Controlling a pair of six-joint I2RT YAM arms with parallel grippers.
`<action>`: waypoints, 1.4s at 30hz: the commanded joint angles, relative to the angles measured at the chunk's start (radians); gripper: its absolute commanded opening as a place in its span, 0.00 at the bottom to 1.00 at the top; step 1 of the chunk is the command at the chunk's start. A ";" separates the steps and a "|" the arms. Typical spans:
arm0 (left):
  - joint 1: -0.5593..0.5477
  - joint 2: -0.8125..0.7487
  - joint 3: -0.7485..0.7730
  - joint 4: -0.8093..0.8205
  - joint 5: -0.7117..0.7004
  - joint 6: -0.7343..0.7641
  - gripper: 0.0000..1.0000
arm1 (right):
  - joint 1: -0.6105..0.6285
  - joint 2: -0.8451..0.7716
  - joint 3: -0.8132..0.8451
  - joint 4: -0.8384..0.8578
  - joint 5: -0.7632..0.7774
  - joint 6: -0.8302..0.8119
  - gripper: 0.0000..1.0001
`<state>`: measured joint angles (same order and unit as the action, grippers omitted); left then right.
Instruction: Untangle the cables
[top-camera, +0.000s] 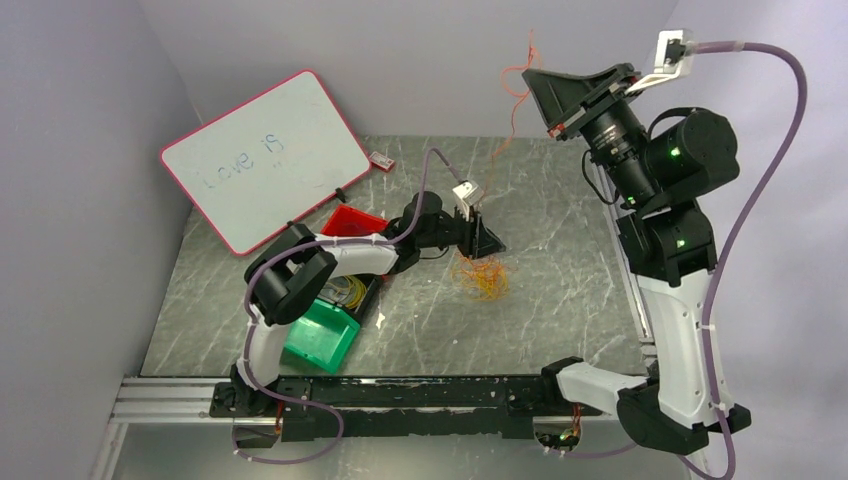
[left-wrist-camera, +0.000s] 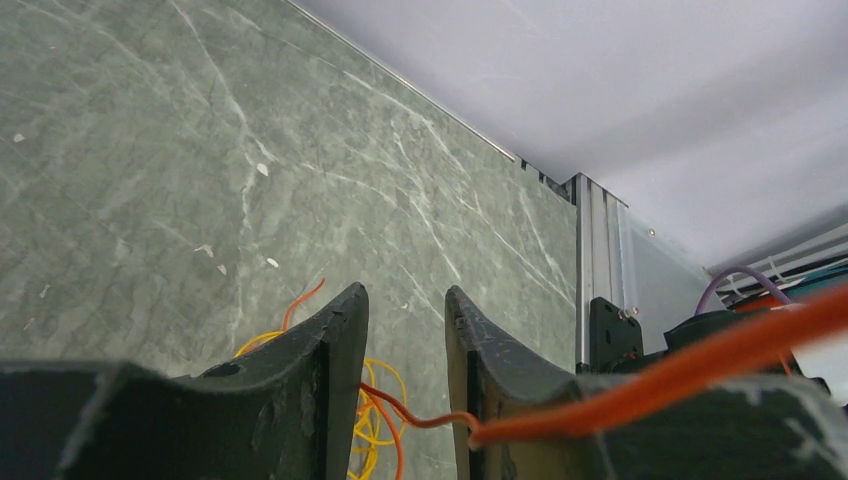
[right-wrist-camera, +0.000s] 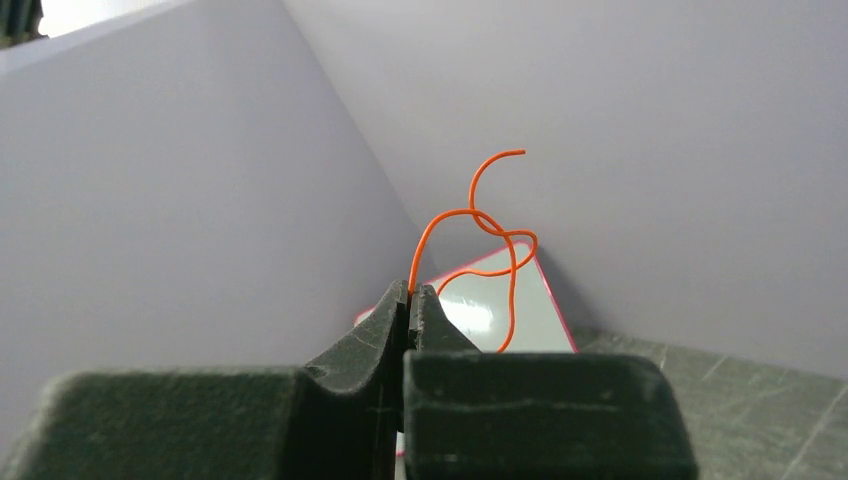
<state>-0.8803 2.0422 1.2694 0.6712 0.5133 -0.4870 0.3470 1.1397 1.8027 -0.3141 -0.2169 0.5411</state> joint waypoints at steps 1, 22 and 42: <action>-0.017 0.016 0.009 0.064 0.022 -0.005 0.39 | -0.006 0.020 0.099 0.052 0.027 -0.022 0.00; -0.032 0.013 -0.120 0.095 -0.005 -0.013 0.35 | -0.006 0.062 0.379 0.168 0.316 -0.222 0.00; -0.034 0.031 -0.199 0.115 -0.017 -0.035 0.33 | -0.004 0.029 0.406 0.179 0.464 -0.398 0.00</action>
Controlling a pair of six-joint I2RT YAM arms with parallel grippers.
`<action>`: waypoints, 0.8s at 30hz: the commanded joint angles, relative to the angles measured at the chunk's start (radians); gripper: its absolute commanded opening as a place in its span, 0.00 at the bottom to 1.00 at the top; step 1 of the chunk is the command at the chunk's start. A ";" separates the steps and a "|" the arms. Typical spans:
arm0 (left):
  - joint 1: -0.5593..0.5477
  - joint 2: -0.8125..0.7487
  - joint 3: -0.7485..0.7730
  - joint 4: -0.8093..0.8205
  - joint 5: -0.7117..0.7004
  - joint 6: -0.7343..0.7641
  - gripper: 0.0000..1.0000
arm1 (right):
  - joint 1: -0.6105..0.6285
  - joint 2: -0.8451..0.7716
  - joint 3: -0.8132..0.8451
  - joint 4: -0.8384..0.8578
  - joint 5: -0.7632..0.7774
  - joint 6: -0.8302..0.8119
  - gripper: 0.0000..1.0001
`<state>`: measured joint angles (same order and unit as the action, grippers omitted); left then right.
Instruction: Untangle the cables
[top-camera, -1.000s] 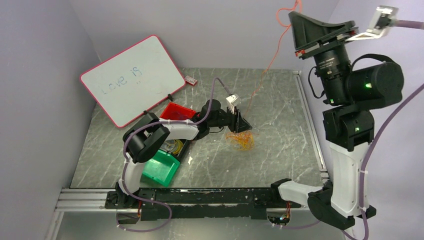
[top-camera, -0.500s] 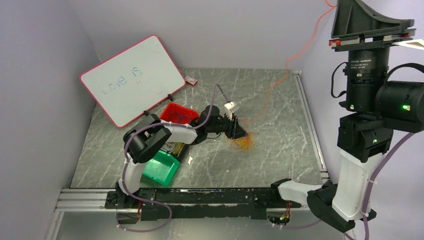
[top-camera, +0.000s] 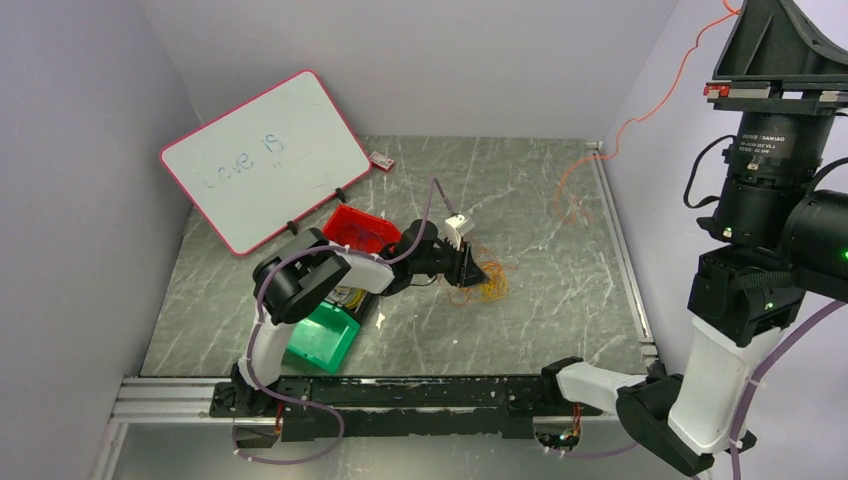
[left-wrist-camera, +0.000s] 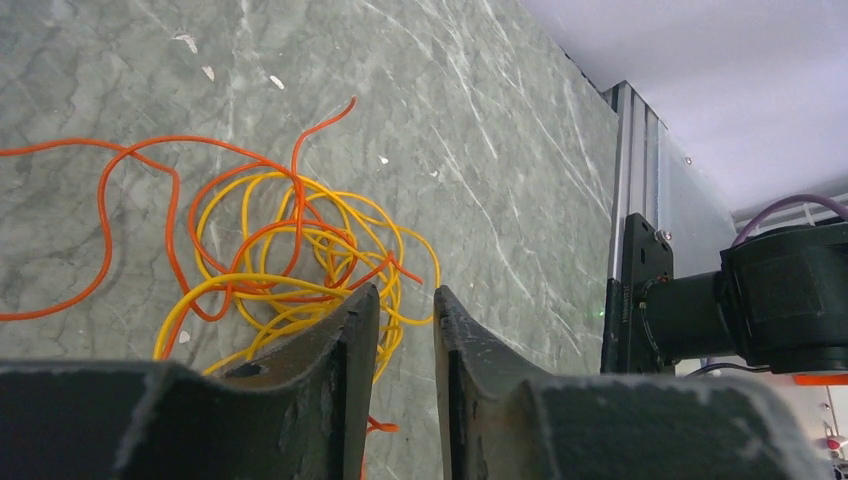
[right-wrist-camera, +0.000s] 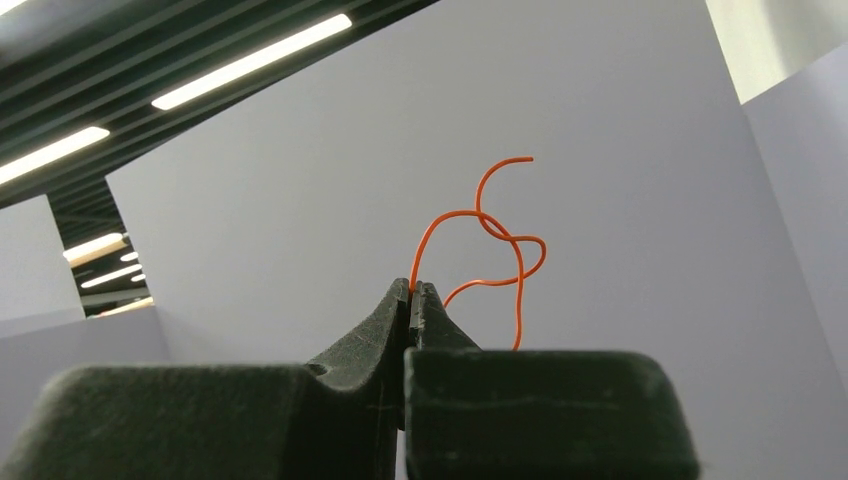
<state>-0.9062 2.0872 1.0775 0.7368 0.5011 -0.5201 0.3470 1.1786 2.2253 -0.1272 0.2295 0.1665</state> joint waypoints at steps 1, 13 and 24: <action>-0.008 -0.030 -0.005 0.039 -0.012 0.002 0.35 | -0.004 -0.014 -0.029 -0.017 0.018 -0.018 0.00; -0.004 -0.323 0.069 -0.301 -0.202 0.131 0.63 | -0.005 -0.072 -0.173 -0.084 -0.012 0.044 0.00; 0.092 -0.655 -0.004 -0.639 -0.476 0.196 0.74 | -0.005 -0.062 -0.254 -0.135 -0.131 0.134 0.00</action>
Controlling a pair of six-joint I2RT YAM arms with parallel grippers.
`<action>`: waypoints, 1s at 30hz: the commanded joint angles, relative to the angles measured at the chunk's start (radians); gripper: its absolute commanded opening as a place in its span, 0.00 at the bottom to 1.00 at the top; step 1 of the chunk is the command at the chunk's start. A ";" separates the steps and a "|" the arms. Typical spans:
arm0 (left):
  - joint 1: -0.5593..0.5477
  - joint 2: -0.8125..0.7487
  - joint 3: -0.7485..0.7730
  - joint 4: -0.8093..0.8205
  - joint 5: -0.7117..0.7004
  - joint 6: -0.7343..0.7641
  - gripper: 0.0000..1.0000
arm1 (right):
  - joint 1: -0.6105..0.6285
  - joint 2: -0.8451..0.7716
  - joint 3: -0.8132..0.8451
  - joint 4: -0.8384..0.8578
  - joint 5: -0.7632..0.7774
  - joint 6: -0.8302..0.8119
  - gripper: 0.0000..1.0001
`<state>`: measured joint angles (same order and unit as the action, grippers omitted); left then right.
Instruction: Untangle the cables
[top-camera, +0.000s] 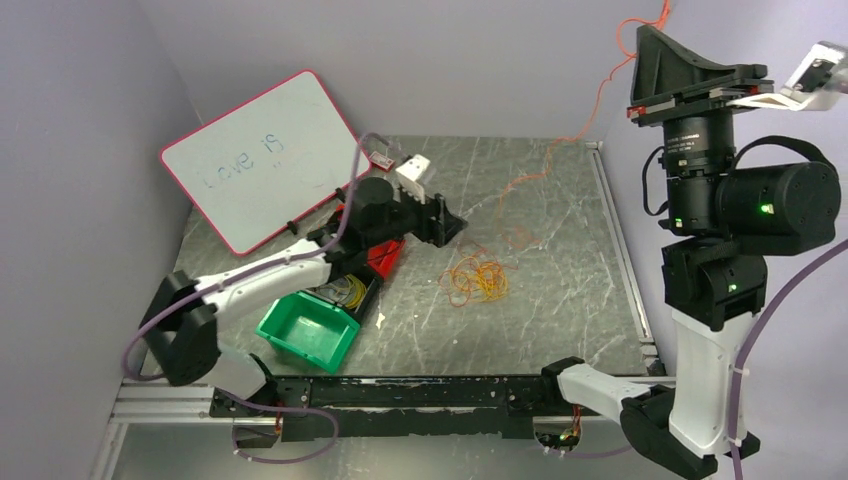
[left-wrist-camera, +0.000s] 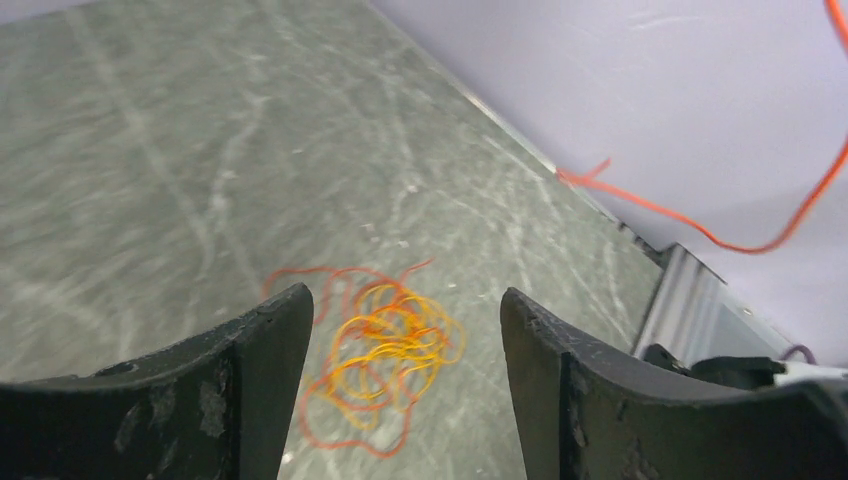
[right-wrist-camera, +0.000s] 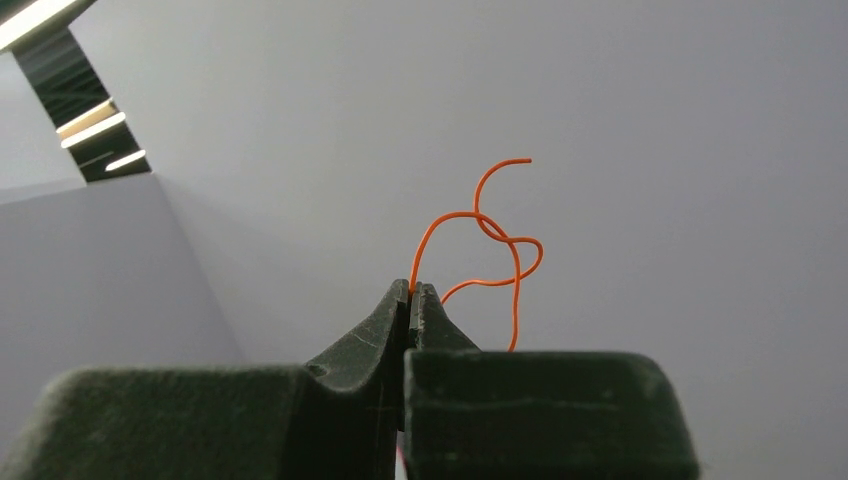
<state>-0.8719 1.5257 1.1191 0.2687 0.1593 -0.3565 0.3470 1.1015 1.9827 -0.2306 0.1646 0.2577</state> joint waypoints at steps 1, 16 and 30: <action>0.078 -0.124 -0.056 -0.202 -0.151 0.026 0.74 | -0.005 0.021 -0.015 -0.035 -0.086 0.050 0.00; 0.469 -0.492 -0.061 -0.743 -0.306 0.044 0.77 | -0.005 0.110 -0.018 -0.084 -0.344 0.147 0.00; 0.718 -0.614 0.015 -0.972 -0.319 0.061 0.76 | 0.031 0.202 0.041 -0.126 -0.467 0.185 0.00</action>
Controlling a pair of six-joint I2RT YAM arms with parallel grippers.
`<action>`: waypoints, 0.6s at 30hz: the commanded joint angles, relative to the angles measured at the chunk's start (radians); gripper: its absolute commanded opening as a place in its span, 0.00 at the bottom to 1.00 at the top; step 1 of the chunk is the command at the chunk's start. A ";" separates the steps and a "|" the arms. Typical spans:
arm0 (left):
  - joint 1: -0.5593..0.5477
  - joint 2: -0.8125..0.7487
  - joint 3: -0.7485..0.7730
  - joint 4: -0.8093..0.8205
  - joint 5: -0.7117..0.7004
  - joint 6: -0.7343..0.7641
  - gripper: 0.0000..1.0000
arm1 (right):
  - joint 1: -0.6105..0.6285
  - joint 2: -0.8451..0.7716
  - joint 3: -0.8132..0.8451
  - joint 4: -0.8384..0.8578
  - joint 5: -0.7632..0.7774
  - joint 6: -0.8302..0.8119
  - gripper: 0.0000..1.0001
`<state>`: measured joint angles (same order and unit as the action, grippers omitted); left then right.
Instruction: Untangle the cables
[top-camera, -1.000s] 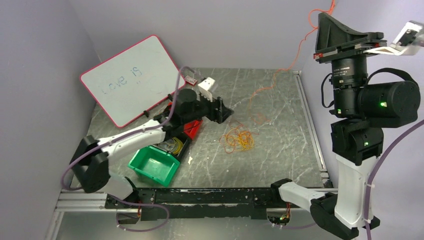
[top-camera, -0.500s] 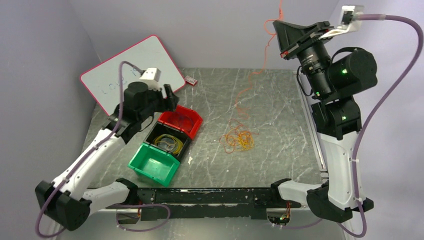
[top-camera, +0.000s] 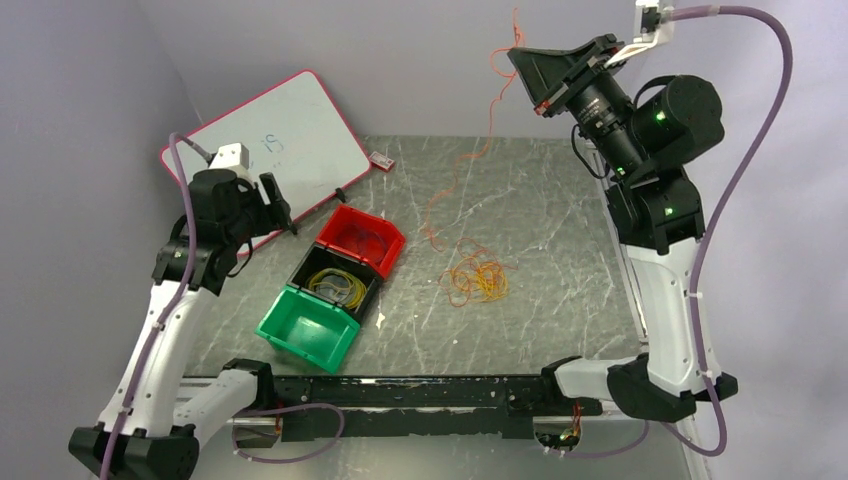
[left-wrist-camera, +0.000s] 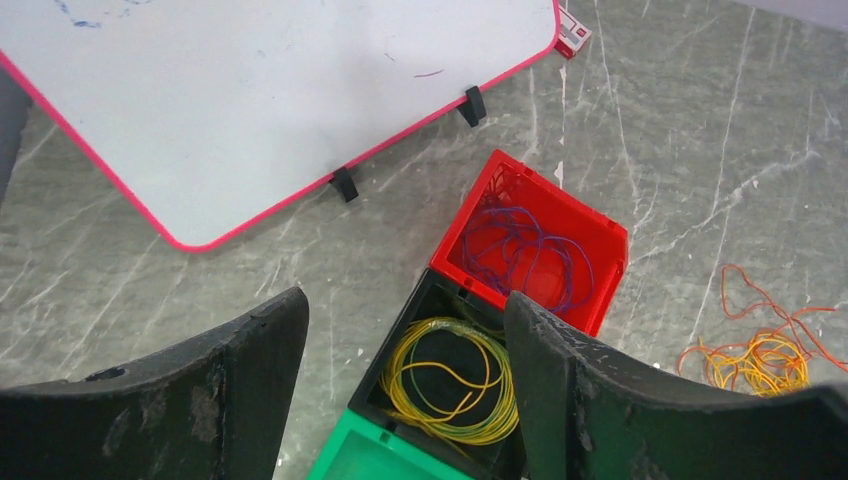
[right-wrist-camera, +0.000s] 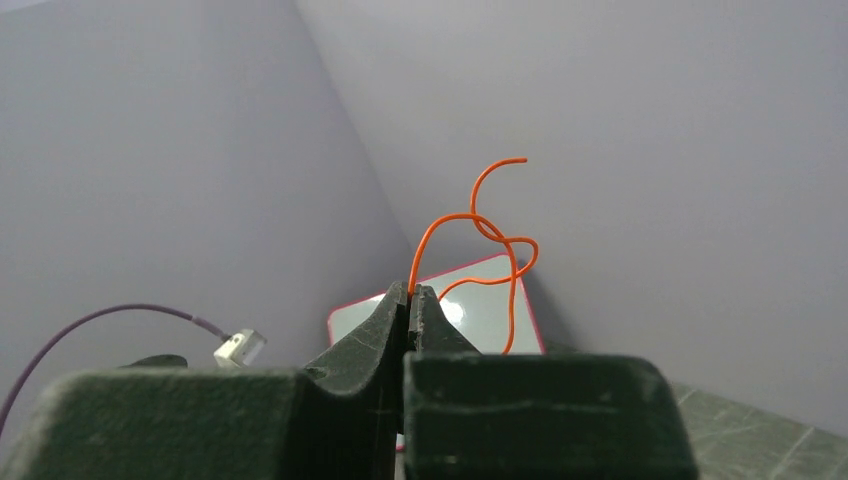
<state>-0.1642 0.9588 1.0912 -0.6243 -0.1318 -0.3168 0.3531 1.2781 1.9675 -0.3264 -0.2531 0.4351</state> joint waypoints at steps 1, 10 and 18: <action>0.011 -0.056 0.044 -0.090 -0.041 0.022 0.76 | 0.040 0.037 0.070 -0.038 -0.048 0.003 0.00; 0.011 -0.121 0.067 -0.169 -0.139 0.017 0.75 | 0.322 0.152 0.190 -0.111 0.128 -0.113 0.00; 0.012 -0.191 0.077 -0.189 -0.324 0.053 0.75 | 0.465 0.224 0.255 -0.115 0.194 -0.139 0.00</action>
<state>-0.1604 0.8047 1.1389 -0.7906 -0.3393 -0.2974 0.7490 1.4754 2.1651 -0.4366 -0.1104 0.3321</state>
